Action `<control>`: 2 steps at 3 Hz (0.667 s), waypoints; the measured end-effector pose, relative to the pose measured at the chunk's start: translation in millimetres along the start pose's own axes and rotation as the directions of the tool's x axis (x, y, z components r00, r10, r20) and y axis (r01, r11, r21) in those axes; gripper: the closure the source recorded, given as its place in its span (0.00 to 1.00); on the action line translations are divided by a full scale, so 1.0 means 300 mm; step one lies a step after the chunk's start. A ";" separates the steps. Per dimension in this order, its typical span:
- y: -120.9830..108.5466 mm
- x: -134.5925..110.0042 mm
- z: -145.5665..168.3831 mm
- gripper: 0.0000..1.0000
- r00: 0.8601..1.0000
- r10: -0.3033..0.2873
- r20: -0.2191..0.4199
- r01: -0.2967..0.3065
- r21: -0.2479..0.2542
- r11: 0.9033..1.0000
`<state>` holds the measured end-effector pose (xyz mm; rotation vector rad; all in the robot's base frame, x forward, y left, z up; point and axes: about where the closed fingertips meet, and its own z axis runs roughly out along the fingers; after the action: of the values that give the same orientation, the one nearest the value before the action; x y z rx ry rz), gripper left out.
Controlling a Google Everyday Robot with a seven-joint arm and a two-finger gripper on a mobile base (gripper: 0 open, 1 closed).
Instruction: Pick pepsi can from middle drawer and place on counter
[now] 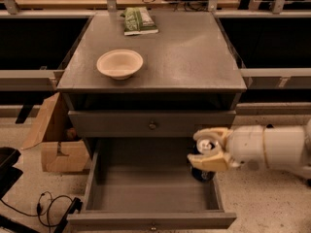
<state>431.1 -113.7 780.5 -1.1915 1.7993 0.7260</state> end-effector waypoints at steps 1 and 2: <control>-0.074 -0.447 -0.247 1.00 0.998 -0.069 -0.014 0.070 0.117 0.991; -0.189 -0.698 -0.315 1.00 0.997 -0.076 0.000 0.074 0.219 0.973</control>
Offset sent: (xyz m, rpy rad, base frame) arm 0.1174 -0.0120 0.3163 -0.0512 -0.2164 -0.2997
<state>494.0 -120.3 1008.4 -1.1007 1.7662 0.4744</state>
